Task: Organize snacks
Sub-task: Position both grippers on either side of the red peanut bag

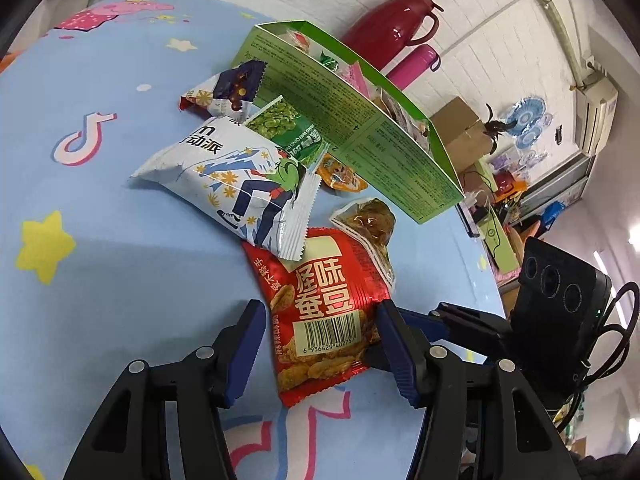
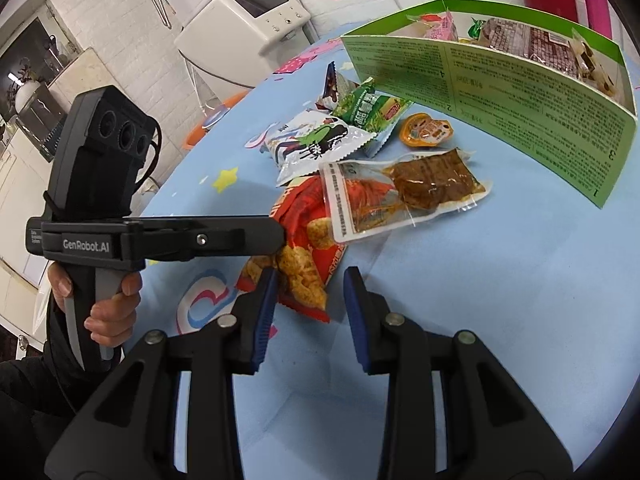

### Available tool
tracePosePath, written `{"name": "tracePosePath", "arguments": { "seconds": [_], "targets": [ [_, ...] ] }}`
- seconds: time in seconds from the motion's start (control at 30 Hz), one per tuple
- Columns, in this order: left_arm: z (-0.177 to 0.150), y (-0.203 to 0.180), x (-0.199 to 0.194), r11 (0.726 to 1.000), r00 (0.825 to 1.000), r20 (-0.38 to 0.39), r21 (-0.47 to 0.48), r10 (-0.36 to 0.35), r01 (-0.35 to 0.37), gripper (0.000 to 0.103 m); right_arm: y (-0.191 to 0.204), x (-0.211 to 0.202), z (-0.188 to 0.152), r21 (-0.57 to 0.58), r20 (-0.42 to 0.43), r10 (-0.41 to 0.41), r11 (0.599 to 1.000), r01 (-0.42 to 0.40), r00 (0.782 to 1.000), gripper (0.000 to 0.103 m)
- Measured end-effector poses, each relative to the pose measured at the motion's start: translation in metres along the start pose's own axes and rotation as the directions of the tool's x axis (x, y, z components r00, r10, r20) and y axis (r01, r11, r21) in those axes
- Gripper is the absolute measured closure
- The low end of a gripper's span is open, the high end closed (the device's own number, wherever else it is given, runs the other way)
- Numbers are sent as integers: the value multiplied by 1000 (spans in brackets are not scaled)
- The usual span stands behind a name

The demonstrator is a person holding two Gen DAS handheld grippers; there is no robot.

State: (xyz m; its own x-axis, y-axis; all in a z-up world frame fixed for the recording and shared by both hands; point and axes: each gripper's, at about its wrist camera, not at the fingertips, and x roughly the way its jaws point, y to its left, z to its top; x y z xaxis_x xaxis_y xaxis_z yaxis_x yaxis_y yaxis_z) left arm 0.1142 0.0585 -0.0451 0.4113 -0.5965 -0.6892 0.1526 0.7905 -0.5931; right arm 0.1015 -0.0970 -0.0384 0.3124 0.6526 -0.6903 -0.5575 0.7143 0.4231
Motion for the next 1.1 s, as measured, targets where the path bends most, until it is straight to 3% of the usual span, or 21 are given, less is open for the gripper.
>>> {"name": "tracePosePath", "arguments": {
  "seconds": [0.1,0.27,0.4,0.6,0.67,0.87,0.97,1.1],
  "targets": [
    [0,-4,2,1000,1000,4,27,10,-10,45,-1,5,4,-6,5,14,1000,-14,1000,67],
    [-6,-17,1,995,997,26,79,66,-68,54,-3,6,-1,19,-10,32,999,-32,999,74],
    [-10,-32,-13,992,996,62,103,60,-66,76,9,-10,-4,0,11,47,999,-47,999,85],
    [-7,-60,-32,982,992,116,173,57,-77,83,29,-33,1,-66,67,53,997,-49,996,87],
    [-5,-59,-35,983,993,106,170,44,-61,83,27,-35,-1,-67,73,56,996,-51,996,89],
    [-20,-37,-25,991,996,29,106,84,-87,55,2,-35,-19,-9,17,-38,999,38,999,91],
    [-21,-20,-18,996,997,-5,40,74,-74,49,-8,-39,-26,38,10,-13,999,13,1000,84],
    [-24,-10,-8,1000,997,-79,-8,-4,4,46,-3,-46,-24,24,39,5,1000,-6,999,72]
  ]
}}
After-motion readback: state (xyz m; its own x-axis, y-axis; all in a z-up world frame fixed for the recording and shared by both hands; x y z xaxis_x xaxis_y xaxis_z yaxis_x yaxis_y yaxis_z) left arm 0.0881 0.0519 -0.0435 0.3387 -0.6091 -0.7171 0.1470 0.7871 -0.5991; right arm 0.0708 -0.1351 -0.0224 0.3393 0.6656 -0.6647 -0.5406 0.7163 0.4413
